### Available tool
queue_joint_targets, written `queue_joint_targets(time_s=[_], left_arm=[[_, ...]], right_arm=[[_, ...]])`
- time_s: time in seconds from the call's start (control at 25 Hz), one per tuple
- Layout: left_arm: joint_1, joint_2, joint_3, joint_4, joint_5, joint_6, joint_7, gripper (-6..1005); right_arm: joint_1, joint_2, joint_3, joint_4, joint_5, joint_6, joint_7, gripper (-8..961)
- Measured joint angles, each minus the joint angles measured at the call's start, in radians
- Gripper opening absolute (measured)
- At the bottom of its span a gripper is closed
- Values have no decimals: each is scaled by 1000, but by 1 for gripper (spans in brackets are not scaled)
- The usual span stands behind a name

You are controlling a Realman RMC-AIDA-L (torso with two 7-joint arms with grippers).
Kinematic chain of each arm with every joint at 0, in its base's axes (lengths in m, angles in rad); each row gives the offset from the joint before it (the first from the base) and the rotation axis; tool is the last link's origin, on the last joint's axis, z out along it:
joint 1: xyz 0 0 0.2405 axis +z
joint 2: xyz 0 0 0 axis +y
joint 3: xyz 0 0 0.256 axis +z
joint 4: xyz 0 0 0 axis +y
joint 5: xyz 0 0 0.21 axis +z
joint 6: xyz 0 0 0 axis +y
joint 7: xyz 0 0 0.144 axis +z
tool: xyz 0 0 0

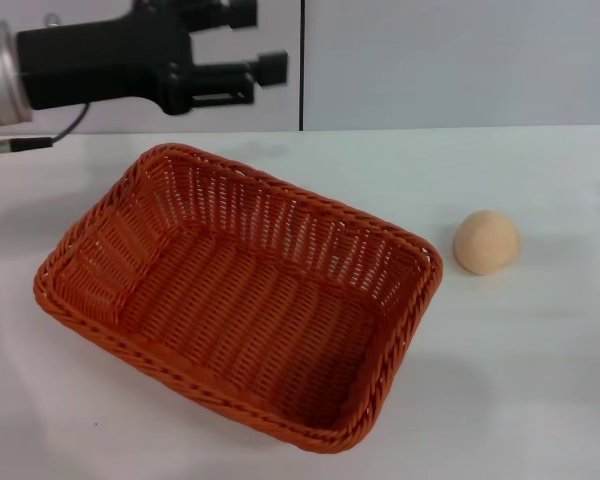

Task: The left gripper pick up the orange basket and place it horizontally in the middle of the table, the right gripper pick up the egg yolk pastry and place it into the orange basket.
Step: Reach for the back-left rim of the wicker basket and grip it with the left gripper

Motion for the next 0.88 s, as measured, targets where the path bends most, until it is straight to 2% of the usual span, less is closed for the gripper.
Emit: queue_joint_targets(time_s=[0.04,0.16,0.24,0.28,0.32,0.4,0.56,0.88], left_arm=[[-21,-10,-4,44,76,-9,-59,777],[-42,-16,-3,81,154,-28,-123,776],[-42,-16,-3,81,154,-28,-123,776],[-52,-18,0,99,195,-37,-155,776],[-72,-24,3,147,297,-51,-222,776],[-83,-27,7,173,345,-53,-244,775],[-95,-29,22,198,393,-71,-259,775],[-102,-30,130,203,458,-241,-257,773]], right_arm=[[0,0,0,0,0,0,0,697],[0,0,0,2,0,0,0,696],[-1,0,0,3,0,0,0,696],[-1,0,0,3,0,0,0,695],[-1,1,0,4,0,0,0,695],[-1,2,0,6,0,0,0,695],[1,2,-1,11,0,0,0,693],[8,2,-7,21,-4,8,0,691]])
